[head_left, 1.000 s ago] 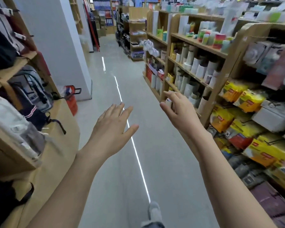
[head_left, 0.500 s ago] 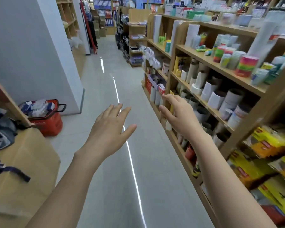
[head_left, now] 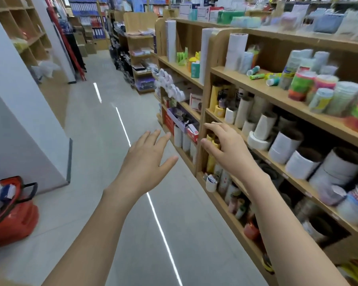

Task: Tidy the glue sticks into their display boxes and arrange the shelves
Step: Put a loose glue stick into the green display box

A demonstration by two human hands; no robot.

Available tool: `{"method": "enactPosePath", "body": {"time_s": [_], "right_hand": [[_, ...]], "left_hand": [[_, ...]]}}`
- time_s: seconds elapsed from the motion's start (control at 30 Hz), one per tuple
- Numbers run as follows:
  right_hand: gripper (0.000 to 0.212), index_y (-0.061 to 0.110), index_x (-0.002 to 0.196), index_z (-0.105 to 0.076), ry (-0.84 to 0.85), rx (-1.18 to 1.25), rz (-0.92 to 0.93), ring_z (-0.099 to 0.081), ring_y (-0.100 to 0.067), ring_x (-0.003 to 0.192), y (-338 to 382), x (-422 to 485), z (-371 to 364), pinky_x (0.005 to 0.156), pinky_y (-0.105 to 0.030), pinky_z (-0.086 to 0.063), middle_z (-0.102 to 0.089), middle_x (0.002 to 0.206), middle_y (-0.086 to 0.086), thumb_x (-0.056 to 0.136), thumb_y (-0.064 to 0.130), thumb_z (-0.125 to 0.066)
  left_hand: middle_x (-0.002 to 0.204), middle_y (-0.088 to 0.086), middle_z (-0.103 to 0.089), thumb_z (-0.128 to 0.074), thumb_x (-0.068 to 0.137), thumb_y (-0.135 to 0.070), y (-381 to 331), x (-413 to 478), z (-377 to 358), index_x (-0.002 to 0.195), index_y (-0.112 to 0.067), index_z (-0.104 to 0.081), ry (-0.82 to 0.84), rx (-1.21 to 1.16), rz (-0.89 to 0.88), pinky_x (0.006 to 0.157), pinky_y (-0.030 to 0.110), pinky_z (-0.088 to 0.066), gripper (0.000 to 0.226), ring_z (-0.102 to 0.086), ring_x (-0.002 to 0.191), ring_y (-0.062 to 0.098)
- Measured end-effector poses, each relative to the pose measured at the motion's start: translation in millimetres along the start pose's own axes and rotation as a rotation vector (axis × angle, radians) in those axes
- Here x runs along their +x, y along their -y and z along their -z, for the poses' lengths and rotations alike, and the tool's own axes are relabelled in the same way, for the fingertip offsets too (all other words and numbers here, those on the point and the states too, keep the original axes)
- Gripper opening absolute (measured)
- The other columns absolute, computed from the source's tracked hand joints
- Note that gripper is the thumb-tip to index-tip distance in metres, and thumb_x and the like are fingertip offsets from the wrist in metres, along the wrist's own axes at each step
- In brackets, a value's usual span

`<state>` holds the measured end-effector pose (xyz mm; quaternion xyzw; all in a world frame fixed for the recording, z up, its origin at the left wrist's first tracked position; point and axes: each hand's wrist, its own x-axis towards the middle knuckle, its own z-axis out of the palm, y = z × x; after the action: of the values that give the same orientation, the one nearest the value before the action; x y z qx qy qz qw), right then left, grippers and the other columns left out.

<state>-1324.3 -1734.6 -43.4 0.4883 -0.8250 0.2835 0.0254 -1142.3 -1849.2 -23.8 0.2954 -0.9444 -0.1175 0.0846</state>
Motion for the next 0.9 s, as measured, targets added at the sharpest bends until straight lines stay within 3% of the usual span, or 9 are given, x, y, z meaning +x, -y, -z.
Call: {"method": "enactPosePath", "body": {"time_s": [0.33,0.5,0.73,0.9], "right_hand": [[0.048,0.023,0.143,-0.045,-0.067,-0.014,-0.078,-0.041,-0.017,0.135,-83.1,204.7,-42.3,0.112,-0.039,-0.036,-0.046,0.146,0.001,0.098,0.038,-0.052],[0.050,0.022,0.145,-0.043,-0.075,-0.006,-0.088,-0.038,-0.018,0.137,-132.9,317.5,-56.5,0.111,-0.047,-0.037,-0.044,0.148,0.000,0.098,0.036,-0.053],[0.049,0.024,0.145,-0.042,-0.079,-0.051,-0.078,-0.036,-0.015,0.137,-171.5,466.8,-76.5,0.113,-0.037,-0.029,-0.042,0.149,0.003,0.099,0.035,-0.052],[0.049,0.024,0.145,-0.042,-0.080,-0.070,-0.099,-0.038,-0.014,0.135,-188.5,557.1,-122.3,0.111,-0.034,-0.032,-0.045,0.147,0.004,0.098,0.036,-0.053]], "left_hand": [[0.165,-0.003,-0.008,-0.035,0.100,-0.053,41.4,239.6,-19.9,0.156,-0.030,-0.013,0.033,-0.001,-0.124,0.122,0.037,-0.010,0.065,-0.001,0.152,0.018],[0.165,-0.002,-0.008,-0.037,0.100,-0.052,50.5,371.2,-31.7,0.156,-0.029,-0.015,0.019,-0.025,-0.161,0.123,0.038,-0.012,0.065,-0.004,0.151,0.019],[0.164,-0.003,-0.013,-0.040,0.099,-0.051,83.1,528.0,-32.4,0.155,-0.028,-0.018,-0.006,-0.052,-0.189,0.122,0.037,-0.014,0.064,-0.008,0.151,0.018],[0.163,0.000,-0.017,-0.040,0.099,-0.051,128.8,631.9,-47.9,0.155,-0.028,-0.021,0.009,-0.066,-0.232,0.119,0.036,-0.016,0.063,-0.011,0.150,0.018]]}}
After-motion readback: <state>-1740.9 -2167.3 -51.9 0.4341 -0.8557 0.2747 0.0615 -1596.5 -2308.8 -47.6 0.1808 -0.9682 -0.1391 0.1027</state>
